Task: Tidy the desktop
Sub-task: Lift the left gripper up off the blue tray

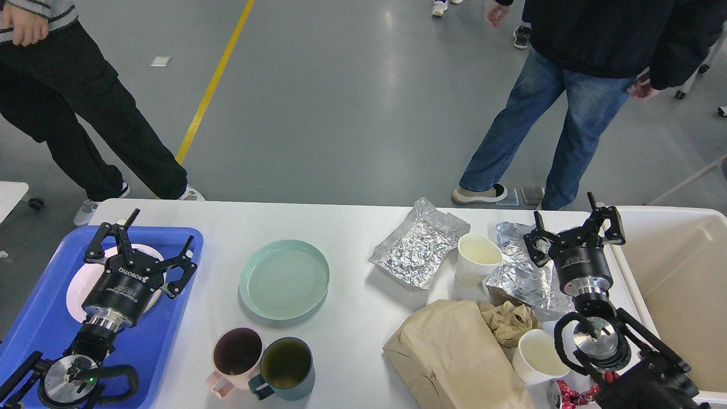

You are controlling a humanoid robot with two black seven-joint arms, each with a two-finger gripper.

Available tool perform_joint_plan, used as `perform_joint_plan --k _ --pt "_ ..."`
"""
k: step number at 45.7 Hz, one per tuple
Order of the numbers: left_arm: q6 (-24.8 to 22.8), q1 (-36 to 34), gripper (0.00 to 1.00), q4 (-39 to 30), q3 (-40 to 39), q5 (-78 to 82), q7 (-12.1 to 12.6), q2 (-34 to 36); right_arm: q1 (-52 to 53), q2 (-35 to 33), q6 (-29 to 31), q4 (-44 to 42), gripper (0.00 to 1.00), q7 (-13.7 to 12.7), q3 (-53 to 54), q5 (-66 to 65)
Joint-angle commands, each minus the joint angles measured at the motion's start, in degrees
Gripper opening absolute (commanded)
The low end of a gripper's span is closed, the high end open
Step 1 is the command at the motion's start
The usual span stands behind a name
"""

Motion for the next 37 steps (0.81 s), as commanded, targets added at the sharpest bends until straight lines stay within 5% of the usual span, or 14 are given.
perform_joint_plan --k 1,20,37 --pt "-0.5 0.2 0.98 0.0 -0.4 -0.1 -0.2 0.1 0.0 0.0 0.0 0.0 1.0 0.1 0.0 0.0" --pt "-0.5 -0.3 0.98 1.0 -0.8 -0.3 0.7 1.6 0.0 0.0 0.0 0.0 1.0 0.0 0.0 0.0" --pt "-0.4 -7.0 0.98 1.0 11.3 -0.8 -0.5 18.0 0.0 0.0 0.0 0.0 1.0 0.1 0.0 0.0"
